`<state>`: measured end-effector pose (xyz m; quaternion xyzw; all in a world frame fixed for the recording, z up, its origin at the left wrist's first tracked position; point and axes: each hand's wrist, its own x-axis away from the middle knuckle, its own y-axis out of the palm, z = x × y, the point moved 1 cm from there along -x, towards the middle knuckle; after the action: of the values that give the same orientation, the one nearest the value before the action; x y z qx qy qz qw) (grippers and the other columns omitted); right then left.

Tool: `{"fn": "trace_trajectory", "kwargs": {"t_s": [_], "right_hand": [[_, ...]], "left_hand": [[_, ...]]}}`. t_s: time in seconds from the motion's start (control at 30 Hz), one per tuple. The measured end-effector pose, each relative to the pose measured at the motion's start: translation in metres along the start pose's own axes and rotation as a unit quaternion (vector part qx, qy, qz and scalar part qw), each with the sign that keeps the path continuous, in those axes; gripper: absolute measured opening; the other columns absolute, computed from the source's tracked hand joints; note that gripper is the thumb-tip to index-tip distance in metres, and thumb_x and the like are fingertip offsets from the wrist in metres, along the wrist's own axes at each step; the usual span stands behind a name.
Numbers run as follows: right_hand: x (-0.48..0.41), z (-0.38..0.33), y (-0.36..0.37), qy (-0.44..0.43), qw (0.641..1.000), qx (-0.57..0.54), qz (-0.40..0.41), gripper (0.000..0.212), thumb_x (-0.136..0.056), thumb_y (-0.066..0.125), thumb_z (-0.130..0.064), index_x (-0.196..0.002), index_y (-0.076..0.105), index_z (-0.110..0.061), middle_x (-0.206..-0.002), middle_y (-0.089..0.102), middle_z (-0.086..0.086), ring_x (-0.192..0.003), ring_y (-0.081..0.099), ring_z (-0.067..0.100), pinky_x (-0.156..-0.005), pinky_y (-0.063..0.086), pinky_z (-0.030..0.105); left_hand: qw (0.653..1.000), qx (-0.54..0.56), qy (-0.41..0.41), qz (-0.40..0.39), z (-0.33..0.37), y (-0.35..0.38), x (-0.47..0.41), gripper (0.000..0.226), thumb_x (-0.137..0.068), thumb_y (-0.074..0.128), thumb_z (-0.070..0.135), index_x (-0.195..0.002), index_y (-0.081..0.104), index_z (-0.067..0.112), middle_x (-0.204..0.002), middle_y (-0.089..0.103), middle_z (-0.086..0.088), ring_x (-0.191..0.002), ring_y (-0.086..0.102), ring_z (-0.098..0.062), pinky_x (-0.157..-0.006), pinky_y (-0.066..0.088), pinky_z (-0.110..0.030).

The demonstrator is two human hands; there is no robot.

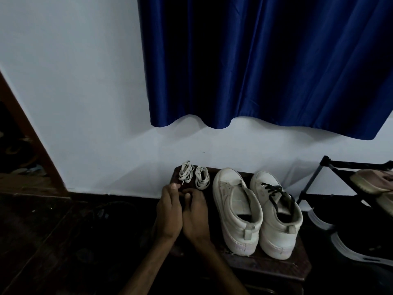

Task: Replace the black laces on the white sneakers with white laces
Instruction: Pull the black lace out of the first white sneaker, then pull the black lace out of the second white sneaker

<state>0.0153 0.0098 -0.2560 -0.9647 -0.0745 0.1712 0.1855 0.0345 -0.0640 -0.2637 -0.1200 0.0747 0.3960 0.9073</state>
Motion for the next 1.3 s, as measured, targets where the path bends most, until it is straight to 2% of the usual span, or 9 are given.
{"fn": "trace_trajectory", "kwargs": {"t_s": [0.33,0.5,0.57,0.67,0.8,1.0,1.1,1.17,1.3], "right_hand": [[-0.009,-0.009,0.014,0.021,0.998,-0.008,0.062,0.036,-0.093,0.037,-0.034,-0.095,0.063,-0.009,-0.101,0.058,0.005,-0.093,0.053,0.018,-0.089,0.043,0.040],[0.001,-0.013,-0.022,-0.020,0.984,0.041,-0.174,0.051,-0.099,0.047,-0.029,-0.145,0.038,-0.008,-0.149,0.040,0.007,-0.139,0.033,0.015,-0.118,0.021,0.028],[0.001,-0.008,-0.046,-0.045,0.945,0.122,-0.300,0.072,-0.098,0.053,-0.031,-0.153,0.015,-0.005,-0.161,0.013,0.007,-0.149,0.009,0.016,-0.116,0.002,0.017],[0.001,-0.002,-0.063,-0.067,0.908,0.202,-0.360,0.089,-0.086,0.070,-0.026,-0.153,0.014,-0.005,-0.161,0.013,0.008,-0.149,0.010,0.017,-0.113,0.005,0.014],[0.011,0.000,-0.038,-0.156,0.932,0.256,-0.205,0.040,-0.084,0.062,-0.014,-0.124,0.059,-0.012,-0.122,0.063,0.005,-0.113,0.057,0.020,-0.092,0.042,0.024],[0.003,-0.001,-0.021,-0.139,0.939,0.293,-0.118,0.009,-0.087,0.053,-0.020,-0.092,0.061,-0.021,-0.090,0.064,-0.002,-0.081,0.064,0.017,-0.066,0.045,0.029],[0.007,-0.010,-0.032,-0.130,0.965,0.169,-0.154,0.030,-0.086,0.053,-0.015,-0.115,0.062,-0.018,-0.113,0.066,0.002,-0.105,0.061,0.015,-0.085,0.043,0.017],[0.013,-0.012,-0.040,-0.115,0.964,0.143,-0.194,0.054,-0.090,0.049,-0.006,-0.143,0.042,-0.006,-0.146,0.046,0.011,-0.138,0.039,0.019,-0.109,0.023,0.012],[0.027,-0.009,-0.031,-0.073,0.905,0.281,-0.311,0.077,-0.090,0.046,-0.013,-0.154,0.004,-0.003,-0.162,0.005,0.013,-0.150,0.002,0.024,-0.120,0.003,0.033]], "left_hand": [[0.996,0.032,0.038,0.073,-0.003,0.003,-0.018,0.043,-0.094,0.035,0.042,-0.099,0.064,0.011,-0.101,0.057,-0.002,-0.102,0.055,-0.022,-0.097,0.043,-0.038],[0.987,0.158,-0.029,0.002,-0.009,0.007,-0.020,0.058,-0.093,0.031,0.062,-0.104,0.065,0.016,-0.105,0.069,-0.007,-0.099,0.066,-0.023,-0.091,0.050,-0.036],[0.984,0.171,-0.039,-0.013,-0.001,0.013,-0.020,0.064,-0.096,0.029,0.061,-0.107,0.064,0.009,-0.102,0.070,-0.011,-0.093,0.068,-0.027,-0.084,0.052,-0.033],[0.982,0.182,-0.049,-0.029,0.008,0.014,-0.018,0.070,-0.091,0.024,0.056,-0.105,0.065,0.000,-0.089,0.071,-0.019,-0.079,0.068,-0.030,-0.072,0.052,-0.031],[0.988,0.149,-0.028,-0.038,0.000,0.006,-0.012,0.067,-0.093,0.024,0.059,-0.092,0.067,0.008,-0.073,0.067,-0.015,-0.065,0.062,-0.019,-0.064,0.047,-0.031],[0.999,0.020,0.039,0.000,0.000,0.006,-0.010,0.060,-0.088,0.020,0.066,-0.092,0.063,0.023,-0.105,0.056,-0.008,-0.103,0.054,-0.019,-0.097,0.041,-0.033],[0.999,0.020,0.045,-0.015,-0.001,0.007,-0.009,0.059,-0.087,0.019,0.067,-0.094,0.061,0.027,-0.105,0.060,-0.005,-0.102,0.057,-0.019,-0.095,0.043,-0.033],[0.999,0.033,0.027,-0.015,0.001,0.008,-0.012,0.062,-0.086,0.019,0.069,-0.092,0.061,0.024,-0.098,0.065,-0.003,-0.095,0.061,-0.020,-0.090,0.046,-0.033],[0.998,0.044,-0.010,-0.040,0.002,0.007,-0.012,0.064,-0.096,0.026,0.063,-0.093,0.061,0.010,-0.078,0.064,-0.003,-0.073,0.062,-0.018,-0.071,0.048,-0.024]]}}
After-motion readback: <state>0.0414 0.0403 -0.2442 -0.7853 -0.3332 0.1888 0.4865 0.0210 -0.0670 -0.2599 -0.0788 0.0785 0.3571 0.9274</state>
